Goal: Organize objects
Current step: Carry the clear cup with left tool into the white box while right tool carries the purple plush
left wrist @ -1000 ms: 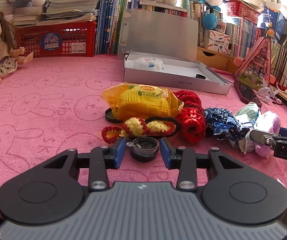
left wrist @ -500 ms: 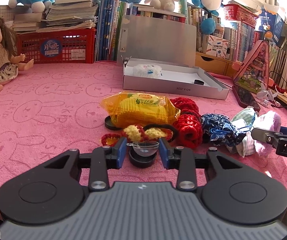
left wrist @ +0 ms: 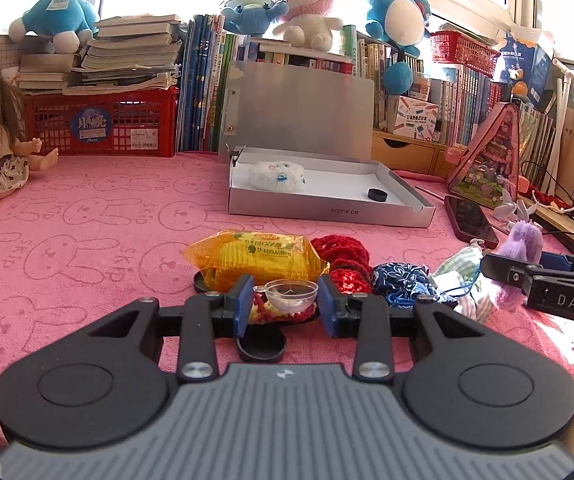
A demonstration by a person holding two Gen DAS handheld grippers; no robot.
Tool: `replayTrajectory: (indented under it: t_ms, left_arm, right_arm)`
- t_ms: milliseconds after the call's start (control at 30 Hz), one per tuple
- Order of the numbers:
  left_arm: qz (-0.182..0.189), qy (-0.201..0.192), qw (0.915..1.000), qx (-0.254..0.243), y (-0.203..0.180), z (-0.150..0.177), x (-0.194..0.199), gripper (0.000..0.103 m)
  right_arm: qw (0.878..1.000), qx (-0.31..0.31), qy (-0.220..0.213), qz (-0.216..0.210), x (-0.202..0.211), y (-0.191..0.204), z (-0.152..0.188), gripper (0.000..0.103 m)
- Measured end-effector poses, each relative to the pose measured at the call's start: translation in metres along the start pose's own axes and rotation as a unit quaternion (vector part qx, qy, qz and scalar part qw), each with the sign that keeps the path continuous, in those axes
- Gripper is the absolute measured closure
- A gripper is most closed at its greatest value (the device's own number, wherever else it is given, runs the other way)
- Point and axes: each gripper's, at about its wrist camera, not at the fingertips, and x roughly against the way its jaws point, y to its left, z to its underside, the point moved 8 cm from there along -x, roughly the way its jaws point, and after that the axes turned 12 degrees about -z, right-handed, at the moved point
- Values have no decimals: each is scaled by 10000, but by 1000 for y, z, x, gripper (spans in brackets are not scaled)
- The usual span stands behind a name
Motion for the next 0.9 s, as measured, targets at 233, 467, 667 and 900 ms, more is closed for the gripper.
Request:
replayTrajectory:
  t_ms: [233, 467, 667, 900]
  left_arm:
    - [-81, -104, 9999, -11, 1, -9, 2, 62]
    - [-264, -50, 9996, -45, 0, -23, -9, 63]
    - [-119, -140, 9998, -112, -6, -46, -21, 63]
    - [58, -44, 9998, -176, -15, -82, -52, 63]
  right_arm:
    - [9999, -158, -39, -30, -6, -6, -11, 37]
    - [9993, -373, -66, -29, -18, -18, -31, 37]
    - [9983, -576, 40, 28, -35, -34, -49, 37]
    - [9962, -850, 210, -7, -63, -57, -70, 37]
